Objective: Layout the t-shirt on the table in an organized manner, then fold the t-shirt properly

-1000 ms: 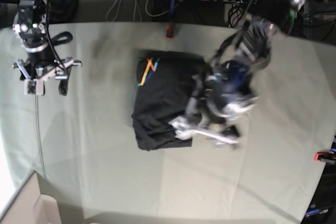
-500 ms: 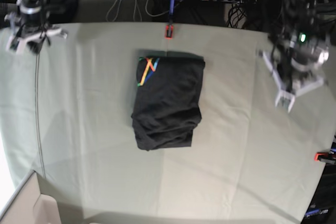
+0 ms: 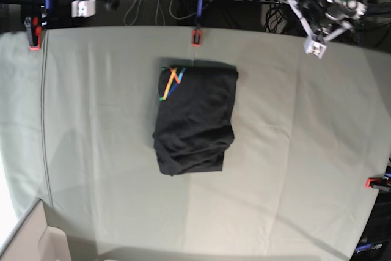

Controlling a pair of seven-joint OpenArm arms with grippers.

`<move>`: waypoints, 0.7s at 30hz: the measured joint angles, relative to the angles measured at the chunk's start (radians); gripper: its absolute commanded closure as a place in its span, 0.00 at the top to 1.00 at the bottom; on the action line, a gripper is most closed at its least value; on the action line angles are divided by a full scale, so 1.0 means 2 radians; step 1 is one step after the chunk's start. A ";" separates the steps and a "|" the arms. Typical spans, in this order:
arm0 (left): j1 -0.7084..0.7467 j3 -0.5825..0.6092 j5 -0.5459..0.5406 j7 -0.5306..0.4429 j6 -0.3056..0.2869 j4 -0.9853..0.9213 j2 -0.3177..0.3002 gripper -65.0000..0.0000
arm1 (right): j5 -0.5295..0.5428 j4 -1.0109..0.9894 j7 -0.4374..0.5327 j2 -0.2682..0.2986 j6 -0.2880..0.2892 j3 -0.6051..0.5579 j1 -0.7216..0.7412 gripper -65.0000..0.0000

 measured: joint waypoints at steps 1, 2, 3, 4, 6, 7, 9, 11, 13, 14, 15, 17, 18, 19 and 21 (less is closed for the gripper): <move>0.000 0.000 0.001 -0.025 0.002 -0.028 0.001 0.00 | 0.001 -0.013 0.003 0.001 0.000 -0.008 0.001 0.00; -0.001 0.001 -0.001 -0.054 0.002 -0.061 0.001 0.00 | 0.001 -0.030 0.003 0.002 0.000 -0.018 0.004 0.00; -0.003 0.003 0.003 -0.069 0.002 -0.091 0.001 0.00 | -0.001 -0.048 0.001 0.007 0.001 -0.030 0.009 0.00; -0.006 0.005 0.000 -0.108 0.002 -0.134 0.001 0.00 | 0.002 -0.075 0.002 0.017 0.000 -0.048 0.018 0.00; -0.020 0.006 0.003 -0.146 0.001 -0.210 0.000 0.00 | 0.000 -0.129 0.005 0.031 0.000 -0.081 0.036 0.00; -0.031 0.005 0.002 -0.172 0.002 -0.249 -0.002 0.00 | -0.001 -0.155 0.010 0.032 0.000 -0.093 0.045 0.00; -0.053 0.006 -0.002 -0.226 0.002 -0.332 -0.010 0.00 | 0.000 -0.206 0.030 0.031 0.000 -0.109 0.060 0.00; -0.075 0.017 0.000 -0.284 0.003 -0.409 -0.023 0.00 | -0.001 -0.245 0.075 0.032 -0.002 -0.115 0.065 0.00; -0.100 0.035 0.002 -0.335 0.005 -0.491 -0.037 0.00 | 0.010 -0.293 0.128 0.026 -0.005 -0.118 0.075 0.00; -0.118 0.046 -0.001 -0.362 0.007 -0.542 -0.041 0.00 | 0.010 -0.320 0.149 0.024 -0.003 -0.118 0.086 0.00; -0.136 0.057 0.001 -0.380 0.011 -0.590 -0.044 0.00 | 0.012 -0.352 0.172 0.023 0.004 -0.117 0.099 0.00; -0.171 0.075 0.002 -0.408 0.010 -0.672 -0.045 0.00 | 0.005 -0.427 0.187 0.026 0.000 -0.116 0.135 0.00; -0.187 0.081 0.000 -0.430 0.009 -0.708 -0.044 0.00 | 0.006 -0.465 0.220 0.030 0.009 -0.117 0.151 0.00; -0.204 0.088 0.000 -0.449 0.010 -0.739 -0.043 0.00 | 0.011 -0.510 0.245 0.031 0.019 -0.116 0.169 0.00; -0.226 0.098 0.000 -0.478 0.011 -0.764 -0.042 0.00 | 0.009 -0.604 0.302 0.032 0.002 -0.118 0.208 0.00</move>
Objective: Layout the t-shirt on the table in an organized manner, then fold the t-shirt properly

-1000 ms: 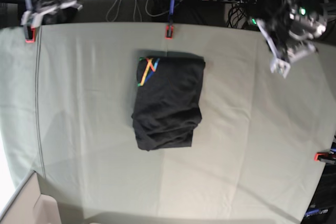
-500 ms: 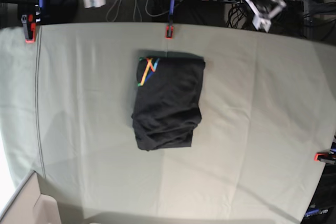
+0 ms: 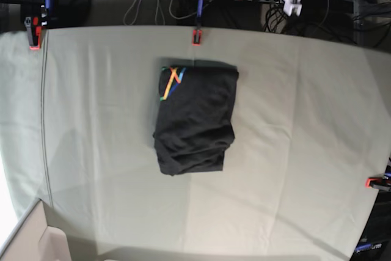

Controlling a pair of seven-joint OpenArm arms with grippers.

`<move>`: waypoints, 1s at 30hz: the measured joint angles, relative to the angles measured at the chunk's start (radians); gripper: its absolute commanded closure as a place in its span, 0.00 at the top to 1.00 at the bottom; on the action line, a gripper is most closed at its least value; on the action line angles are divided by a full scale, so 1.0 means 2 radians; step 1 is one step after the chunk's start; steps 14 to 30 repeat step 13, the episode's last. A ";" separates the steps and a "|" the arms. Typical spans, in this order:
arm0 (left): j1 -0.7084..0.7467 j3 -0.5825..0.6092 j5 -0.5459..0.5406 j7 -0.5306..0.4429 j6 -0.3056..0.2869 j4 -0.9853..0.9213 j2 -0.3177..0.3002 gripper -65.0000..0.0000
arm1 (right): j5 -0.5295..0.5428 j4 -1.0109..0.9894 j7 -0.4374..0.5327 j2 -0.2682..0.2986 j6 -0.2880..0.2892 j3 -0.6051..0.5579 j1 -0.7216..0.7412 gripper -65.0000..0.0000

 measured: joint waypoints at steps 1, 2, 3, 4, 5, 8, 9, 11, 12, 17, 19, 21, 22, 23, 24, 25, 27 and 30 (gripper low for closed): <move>-0.006 0.001 -0.002 -0.004 0.002 -0.004 0.001 0.00 | -0.004 -0.043 0.032 0.000 -0.001 0.000 0.016 0.00; -0.011 0.001 -0.001 0.002 0.014 -0.005 0.003 0.00 | -0.004 -0.080 0.062 0.000 -0.018 -0.003 0.030 0.00; -0.016 0.001 -0.003 0.008 0.044 -0.005 0.008 0.00 | -0.001 -0.116 0.077 -0.006 -0.083 -0.003 0.046 0.00; -0.016 0.002 -0.004 0.009 0.078 -0.005 0.012 0.00 | 0.003 -0.140 0.092 -0.008 -0.120 -0.004 0.056 0.00; -0.016 0.002 -0.003 0.012 0.101 -0.005 0.017 0.00 | -0.001 -0.152 0.124 -0.009 -0.146 -0.004 0.059 0.00; -0.012 0.002 0.000 0.009 0.148 -0.007 0.025 0.00 | 0.001 -0.161 0.144 -0.017 -0.250 -0.004 0.062 0.00; -0.010 0.002 -0.002 0.004 0.161 -0.007 0.027 0.00 | -0.002 -0.161 0.149 -0.020 -0.274 -0.004 0.062 0.00; -0.009 0.002 -0.002 0.005 0.164 -0.007 0.034 0.00 | -0.005 -0.161 0.145 -0.020 -0.301 -0.004 0.063 0.00; -0.009 0.002 -0.002 0.005 0.165 -0.007 0.039 0.00 | -0.005 -0.161 0.145 -0.020 -0.301 -0.004 0.063 0.00; -0.010 0.002 -0.002 0.005 0.164 -0.007 0.044 0.00 | -0.005 -0.161 0.145 -0.020 -0.301 -0.004 0.063 0.00; -0.010 0.002 -0.002 0.005 0.164 -0.007 0.044 0.00 | -0.005 -0.161 0.145 -0.020 -0.301 -0.004 0.063 0.00; -0.010 0.002 -0.002 0.005 0.164 -0.007 0.044 0.00 | -0.005 -0.161 0.145 -0.020 -0.301 -0.004 0.063 0.00; -0.010 0.002 -0.002 0.005 0.164 -0.007 0.044 0.00 | -0.005 -0.161 0.145 -0.020 -0.301 -0.004 0.063 0.00; -0.010 0.002 -0.002 0.005 0.164 -0.007 0.044 0.00 | -0.005 -0.161 0.145 -0.020 -0.301 -0.004 0.063 0.00; -0.010 0.002 -0.002 0.005 0.164 -0.007 0.044 0.00 | -0.005 -0.161 0.145 -0.020 -0.301 -0.004 0.063 0.00; -0.010 0.002 -0.002 0.005 0.164 -0.007 0.044 0.00 | -0.005 -0.161 0.145 -0.020 -0.301 -0.004 0.063 0.00; -0.010 0.002 -0.002 0.005 0.164 -0.007 0.044 0.00 | -0.005 -0.161 0.145 -0.020 -0.301 -0.004 0.063 0.00; -0.010 0.002 -0.002 0.005 0.164 -0.007 0.044 0.00 | -0.005 -0.161 0.145 -0.020 -0.301 -0.004 0.063 0.00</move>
